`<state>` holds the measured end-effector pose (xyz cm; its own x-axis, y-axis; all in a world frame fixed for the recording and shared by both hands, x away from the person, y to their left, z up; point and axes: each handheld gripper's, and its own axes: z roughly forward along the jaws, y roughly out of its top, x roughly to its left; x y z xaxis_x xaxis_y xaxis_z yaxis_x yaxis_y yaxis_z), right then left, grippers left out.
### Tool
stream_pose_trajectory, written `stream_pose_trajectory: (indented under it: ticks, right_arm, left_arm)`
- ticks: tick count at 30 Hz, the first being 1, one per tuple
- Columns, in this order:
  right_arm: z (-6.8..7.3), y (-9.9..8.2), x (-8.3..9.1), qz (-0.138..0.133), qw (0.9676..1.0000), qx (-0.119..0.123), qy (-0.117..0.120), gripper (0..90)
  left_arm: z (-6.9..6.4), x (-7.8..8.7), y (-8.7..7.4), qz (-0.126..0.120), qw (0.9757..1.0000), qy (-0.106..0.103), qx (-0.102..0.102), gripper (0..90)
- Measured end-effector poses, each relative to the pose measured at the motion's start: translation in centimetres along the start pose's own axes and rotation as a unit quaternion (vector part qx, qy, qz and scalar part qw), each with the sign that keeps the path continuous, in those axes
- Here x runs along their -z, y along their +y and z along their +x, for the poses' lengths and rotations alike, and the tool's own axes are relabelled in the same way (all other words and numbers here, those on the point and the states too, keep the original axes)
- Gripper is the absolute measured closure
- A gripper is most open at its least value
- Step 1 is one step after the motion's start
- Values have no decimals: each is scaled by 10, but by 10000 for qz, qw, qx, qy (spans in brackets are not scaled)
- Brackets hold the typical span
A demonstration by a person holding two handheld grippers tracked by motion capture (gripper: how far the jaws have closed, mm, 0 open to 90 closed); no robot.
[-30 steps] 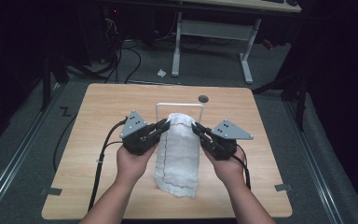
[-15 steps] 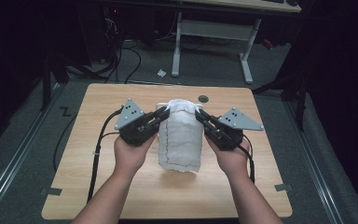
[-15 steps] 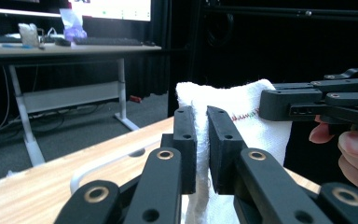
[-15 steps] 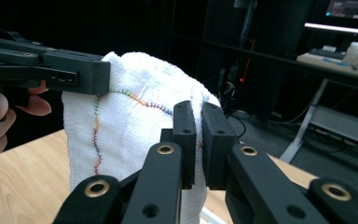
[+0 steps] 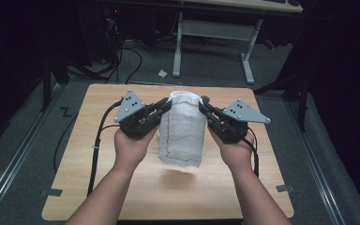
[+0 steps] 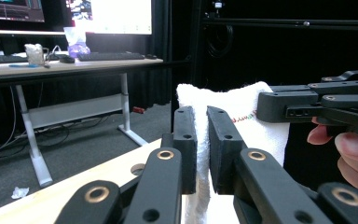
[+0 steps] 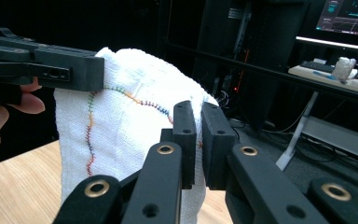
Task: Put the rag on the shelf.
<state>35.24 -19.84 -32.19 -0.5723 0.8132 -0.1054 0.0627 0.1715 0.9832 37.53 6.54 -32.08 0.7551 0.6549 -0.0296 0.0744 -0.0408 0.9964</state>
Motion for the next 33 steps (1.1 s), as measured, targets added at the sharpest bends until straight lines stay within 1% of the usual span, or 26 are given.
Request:
stream_pose_trajectory:
  ticks: [2,3,6,7,8,9,10,11,13,14,15,16,17,21,22,23,24,25,26,27,28,29,30,31,33]
  right_arm:
    - [-3,1,0,-9,10000,-89,25,859]
    - [-4,3,0,-19,9999,-107,17,859]
    - [-9,9,-1,-54,9999,-155,-10,859]
    - [-9,9,-1,-54,9999,-155,-10,859]
    - [-13,14,-2,-93,9998,-165,-49,859]
    - [-15,16,-4,-108,9998,-164,-76,859]
    - [-18,18,-5,-114,9997,-187,-93,859]
    - [-21,20,-7,-117,9996,-234,-98,859]
    - [-26,24,-11,-116,9994,-313,-115,859]
    - [-26,24,-11,-116,9994,-313,-115,859]
    - [-29,26,-13,-127,9993,-324,-135,859]
    - [-34,29,-18,-136,9992,-319,-210,859]
    - [-37,29,-21,-108,9991,-349,-199,859]
    - [-47,32,-31,-97,9988,-417,-234,859]
    - [-49,32,-33,-96,9988,-411,-246,859]
    - [-50,33,-36,-89,9987,-426,-264,859]
    - [-52,33,-39,-94,9986,-449,-258,859]
    - [-52,33,-39,-94,9986,-449,-258,859]
    - [-56,32,-45,-77,9984,-518,-206,860]
    - [-56,32,-45,-77,9984,-518,-206,860]
    - [-58,32,-52,-7,9983,-540,-196,860]
    - [-59,31,-55,12,9984,-532,-193,860]
    - [-61,31,-58,52,9982,-567,-180,859]
    - [-62,31,-61,72,9983,-542,-195,859]
    - [-64,31,-63,84,9982,-552,-204,859]
  left_arm:
    - [2,-1,4,-9,10000,0,-1,830]
    - [2,-1,4,-9,10000,0,-1,829]
    - [8,-7,16,-1,10000,3,-19,830]
    - [8,-7,16,-1,10000,3,-19,829]
    - [11,-11,21,5,10000,25,-69,829]
    - [11,-11,21,5,10000,25,-69,829]
    - [13,-17,25,34,9999,62,-103,829]
    - [13,-17,25,34,9999,62,-103,830]
    - [17,-23,29,59,9999,78,-55,829]
    - [20,-26,31,72,9999,86,-2,829]
    - [23,-29,33,107,9999,133,20,829]
    - [25,-33,34,152,9997,190,34,830]
    - [30,-39,37,185,9995,249,68,829]
    - [36,-45,38,153,9994,302,50,829]
    - [39,-50,38,154,9994,304,58,829]
    - [39,-50,38,154,9994,304,58,829]
    - [42,-54,37,152,9994,294,51,829]
    - [42,-54,37,152,9994,294,51,828]
    - [47,-58,36,133,9993,315,169,829]
    - [47,-58,36,133,9993,315,169,829]
    - [49,-60,36,128,9992,333,199,829]
    - [51,-60,35,118,9991,346,217,829]
    - [53,-62,35,117,9990,357,241,829]
    - [57,-65,36,118,9990,356,256,829]
    - [59,-66,36,109,9989,366,274,829]
